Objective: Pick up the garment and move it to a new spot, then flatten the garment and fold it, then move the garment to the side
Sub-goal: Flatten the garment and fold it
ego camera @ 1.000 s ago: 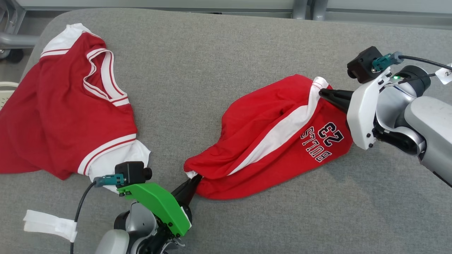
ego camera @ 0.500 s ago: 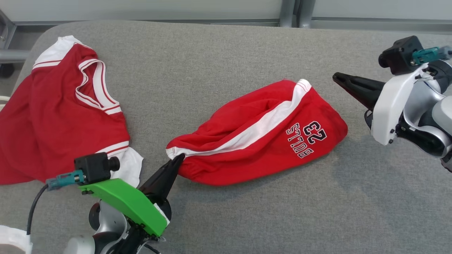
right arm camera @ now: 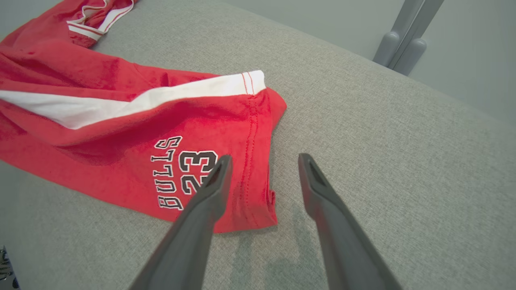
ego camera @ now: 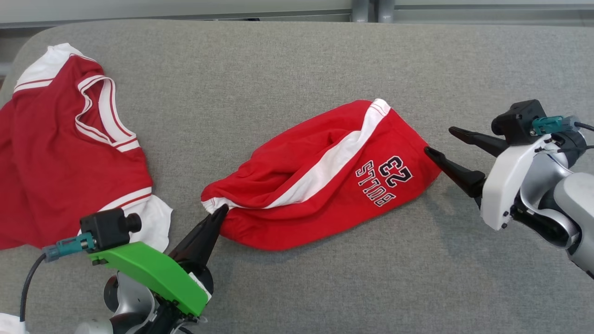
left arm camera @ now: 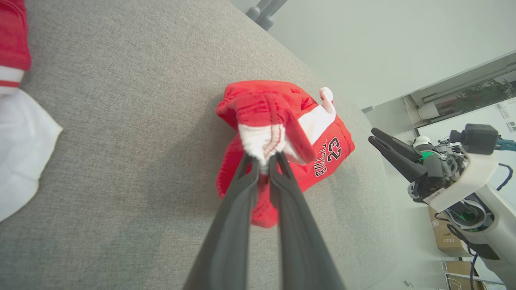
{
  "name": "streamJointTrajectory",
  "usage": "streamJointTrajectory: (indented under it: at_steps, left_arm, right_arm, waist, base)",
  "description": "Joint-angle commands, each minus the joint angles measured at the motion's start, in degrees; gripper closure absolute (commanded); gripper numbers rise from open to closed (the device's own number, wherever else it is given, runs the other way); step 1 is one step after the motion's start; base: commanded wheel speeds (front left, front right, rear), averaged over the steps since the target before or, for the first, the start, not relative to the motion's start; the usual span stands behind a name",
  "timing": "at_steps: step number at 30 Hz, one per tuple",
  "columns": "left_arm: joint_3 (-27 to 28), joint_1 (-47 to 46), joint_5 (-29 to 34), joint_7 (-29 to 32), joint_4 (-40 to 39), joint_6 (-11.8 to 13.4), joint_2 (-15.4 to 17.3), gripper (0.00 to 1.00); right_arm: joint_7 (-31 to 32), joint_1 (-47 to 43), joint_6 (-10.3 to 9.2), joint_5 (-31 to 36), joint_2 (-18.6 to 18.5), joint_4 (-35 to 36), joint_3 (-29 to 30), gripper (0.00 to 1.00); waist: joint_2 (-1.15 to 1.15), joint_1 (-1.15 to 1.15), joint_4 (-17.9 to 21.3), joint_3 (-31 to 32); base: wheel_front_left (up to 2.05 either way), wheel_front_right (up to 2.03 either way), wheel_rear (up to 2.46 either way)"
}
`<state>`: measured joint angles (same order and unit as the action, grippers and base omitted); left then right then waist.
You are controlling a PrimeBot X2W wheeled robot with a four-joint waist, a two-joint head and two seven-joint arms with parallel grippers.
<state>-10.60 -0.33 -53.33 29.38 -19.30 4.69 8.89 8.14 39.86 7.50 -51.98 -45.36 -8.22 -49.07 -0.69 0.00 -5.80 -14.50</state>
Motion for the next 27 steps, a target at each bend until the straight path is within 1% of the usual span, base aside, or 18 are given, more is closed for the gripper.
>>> streamJointTrajectory:
  at_steps: [1,6,11,15,18,27]
  left_arm:
    - [-0.1,-0.5,0.4,-0.1,0.3,-0.3,0.3,1.00]
    - [-0.8,-2.0,0.9,-0.2,1.6,-0.9,0.2,1.00]
    - [-1.6,-3.1,1.3,0.0,2.9,-1.3,0.0,1.00]
    - [-2.3,-3.6,1.5,-0.4,4.2,-1.8,-0.3,1.00]
    - [-2.7,-3.9,1.5,-0.6,4.7,-2.0,-0.5,1.00]
    - [-3.3,-4.3,1.4,-1.2,5.6,-2.6,-1.1,1.00]
  right_arm:
    - [0.1,-0.4,-0.02,1.7,1.1,-0.7,0.5,0.00]
    - [1.3,2.5,-0.01,5.0,6.4,-3.8,1.7,0.00]
    - [3.5,6.7,-0.01,6.2,10.0,-8.1,1.4,0.00]
    - [4.8,9.0,-0.01,5.8,11.1,-11.2,0.9,0.00]
    - [5.8,10.1,-0.01,5.3,11.1,-12.7,0.0,0.00]
    - [6.8,12.3,-0.01,3.7,12.4,-16.7,-2.4,0.00]
  waist:
    - [0.69,0.00,-0.4,-1.0]
    - [0.69,0.00,-2.1,-2.3]
    - [0.69,0.00,-3.9,-2.9]
    - [0.69,0.00,-5.4,-2.9]
    - [0.69,0.00,-6.0,-2.9]
    - [0.69,0.00,-6.8,-3.2]
  base:
    - [0.00,0.00,0.00]
    - [0.00,0.00,0.00]
    - [0.00,0.00,0.00]
    - [0.00,0.00,0.00]
    - [0.00,0.00,0.00]
    - [0.00,0.00,0.00]
